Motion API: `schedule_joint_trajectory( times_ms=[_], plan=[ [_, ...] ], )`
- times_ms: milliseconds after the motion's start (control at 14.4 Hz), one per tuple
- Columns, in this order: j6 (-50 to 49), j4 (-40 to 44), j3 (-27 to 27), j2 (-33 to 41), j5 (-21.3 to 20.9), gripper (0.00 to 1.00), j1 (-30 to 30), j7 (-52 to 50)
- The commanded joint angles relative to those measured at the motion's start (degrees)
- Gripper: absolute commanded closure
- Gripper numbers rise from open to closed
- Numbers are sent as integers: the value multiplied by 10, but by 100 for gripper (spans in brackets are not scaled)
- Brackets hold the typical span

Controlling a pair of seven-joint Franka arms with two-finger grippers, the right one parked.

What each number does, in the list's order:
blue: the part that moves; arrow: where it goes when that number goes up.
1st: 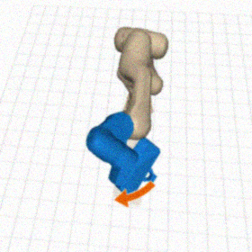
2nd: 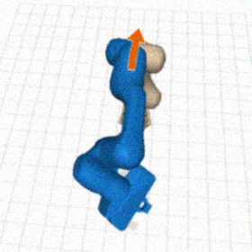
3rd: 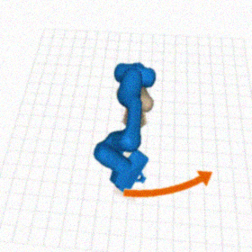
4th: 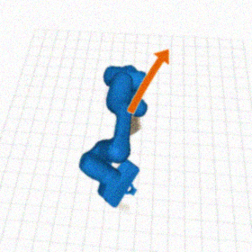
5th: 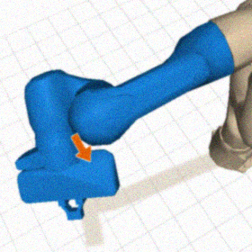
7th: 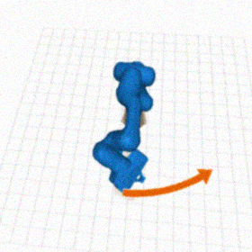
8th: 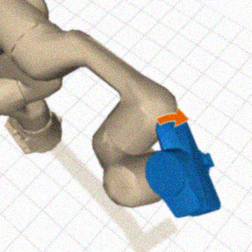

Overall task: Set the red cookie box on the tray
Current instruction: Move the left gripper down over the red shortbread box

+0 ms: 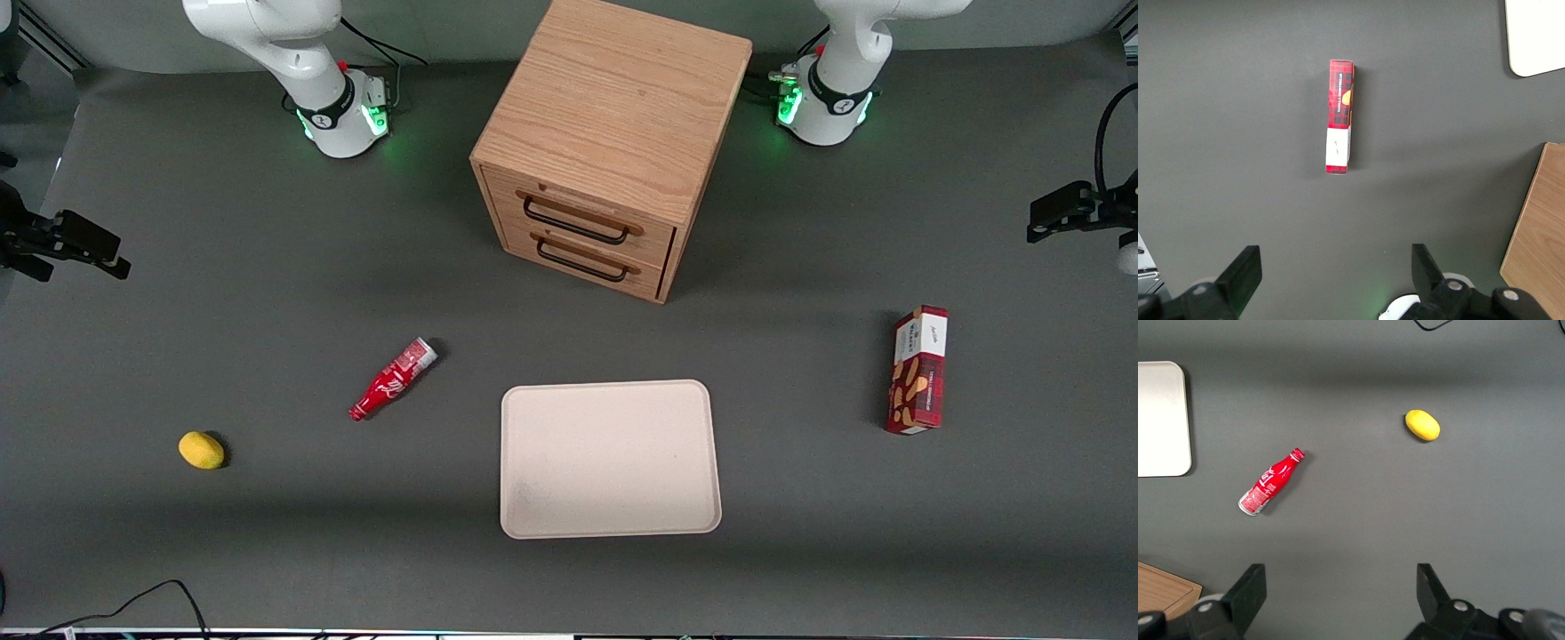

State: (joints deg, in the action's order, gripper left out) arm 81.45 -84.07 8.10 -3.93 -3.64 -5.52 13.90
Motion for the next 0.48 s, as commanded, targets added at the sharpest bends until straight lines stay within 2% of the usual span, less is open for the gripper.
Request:
schedule_joint_trajectory(
  times_ms=[0,208,415],
  plan=[
    [-19,30,10,-20,-3,0,-12,-4],
    [-15,34,15,-45,0,0,-8,2],
    [-9,34,18,-88,-25,0,-13,21]
  ],
)
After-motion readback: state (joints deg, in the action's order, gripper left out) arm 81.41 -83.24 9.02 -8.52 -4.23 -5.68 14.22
